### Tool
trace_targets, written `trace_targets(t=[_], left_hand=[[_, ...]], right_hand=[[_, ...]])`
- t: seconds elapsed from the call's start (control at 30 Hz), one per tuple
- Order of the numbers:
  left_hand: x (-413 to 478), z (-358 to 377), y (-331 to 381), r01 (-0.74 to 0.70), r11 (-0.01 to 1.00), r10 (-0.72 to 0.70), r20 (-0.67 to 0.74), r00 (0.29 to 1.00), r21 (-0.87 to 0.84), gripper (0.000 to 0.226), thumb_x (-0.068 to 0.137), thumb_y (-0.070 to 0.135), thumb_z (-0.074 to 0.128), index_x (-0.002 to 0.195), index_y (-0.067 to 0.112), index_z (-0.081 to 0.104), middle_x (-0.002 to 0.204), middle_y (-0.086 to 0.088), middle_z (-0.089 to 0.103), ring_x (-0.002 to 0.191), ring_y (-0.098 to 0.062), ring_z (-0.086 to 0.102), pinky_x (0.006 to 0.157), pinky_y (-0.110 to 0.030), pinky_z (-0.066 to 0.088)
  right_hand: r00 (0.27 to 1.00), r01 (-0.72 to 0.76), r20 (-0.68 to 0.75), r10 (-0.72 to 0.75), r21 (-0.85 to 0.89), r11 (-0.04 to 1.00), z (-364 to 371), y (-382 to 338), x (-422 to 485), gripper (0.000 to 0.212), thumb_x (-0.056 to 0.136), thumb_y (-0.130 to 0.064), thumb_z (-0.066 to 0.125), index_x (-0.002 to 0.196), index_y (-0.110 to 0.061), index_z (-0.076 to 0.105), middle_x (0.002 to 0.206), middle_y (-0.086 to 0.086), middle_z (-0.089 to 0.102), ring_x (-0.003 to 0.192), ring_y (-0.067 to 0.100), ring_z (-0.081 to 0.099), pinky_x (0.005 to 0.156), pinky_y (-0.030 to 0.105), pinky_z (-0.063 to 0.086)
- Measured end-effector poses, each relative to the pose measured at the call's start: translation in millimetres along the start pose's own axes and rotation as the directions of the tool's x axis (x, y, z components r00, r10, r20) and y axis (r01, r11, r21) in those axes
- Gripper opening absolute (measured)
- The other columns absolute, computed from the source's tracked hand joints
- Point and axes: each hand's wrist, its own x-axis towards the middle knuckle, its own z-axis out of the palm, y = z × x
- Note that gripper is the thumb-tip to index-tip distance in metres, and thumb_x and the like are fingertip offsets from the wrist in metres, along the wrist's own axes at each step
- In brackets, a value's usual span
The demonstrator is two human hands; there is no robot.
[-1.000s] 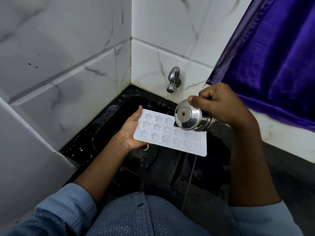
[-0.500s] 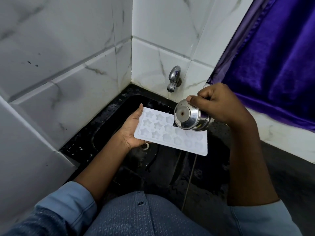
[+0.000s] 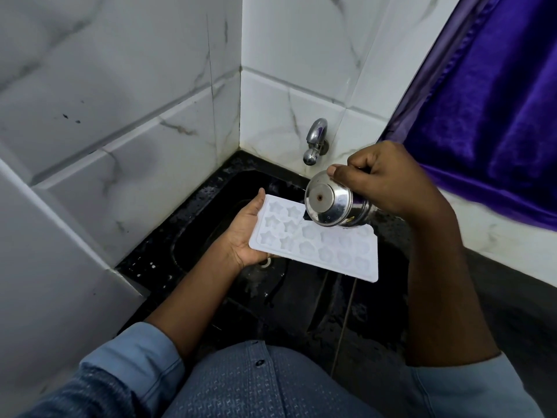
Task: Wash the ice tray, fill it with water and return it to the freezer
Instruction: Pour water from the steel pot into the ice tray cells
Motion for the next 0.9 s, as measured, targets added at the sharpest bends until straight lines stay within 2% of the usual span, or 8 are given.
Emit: trace_targets(t=[0.1,0.23,0.9], left_hand=[[0.2,0.4,-1.0,0.0,1.0,0.0,-0.001,1.0,-0.008,0.082,0.1,0.072,0.047,0.147,0.006,0.059,0.15,-0.027,0.057,0.141,-0.045,0.052,0.123,-0.062,0.031],[1.5,-1.9,-1.4,0.0,1.0,0.0,0.018,1.0,-0.013,0.084,0.099,0.071,0.05,0.154,0.007,0.051,0.155,-0.026,0.052,0.145,-0.045,0.047,0.126,-0.062,0.026],[4.0,-2.6,-1.7,-0.015,1.0,0.015,0.017,1.0,-0.014,0.081,0.101,0.07,0.047,0.151,0.007,0.054,0.15,-0.026,0.056,0.142,-0.044,0.051,0.121,-0.061,0.035]], right_hand=[[1.0,0.011,0.005,-0.011,-0.004,1.0,1.0,-1.7,1.6,0.057,0.096,-0.034,0.072,0.053,-0.008,0.047,0.053,0.014,0.045,0.045,0.012,0.037,0.052,0.028,0.032],[1.0,0.014,0.008,-0.014,0.009,1.0,0.7,-3.1,2.1,0.056,0.096,-0.034,0.073,0.053,-0.009,0.048,0.05,0.008,0.046,0.044,0.011,0.039,0.052,0.029,0.033],[1.0,0.007,-0.011,-0.007,-0.079,0.997,5.5,-5.4,1.3,0.057,0.096,-0.032,0.072,0.054,-0.005,0.045,0.053,0.016,0.041,0.045,0.009,0.033,0.053,0.03,0.03]])
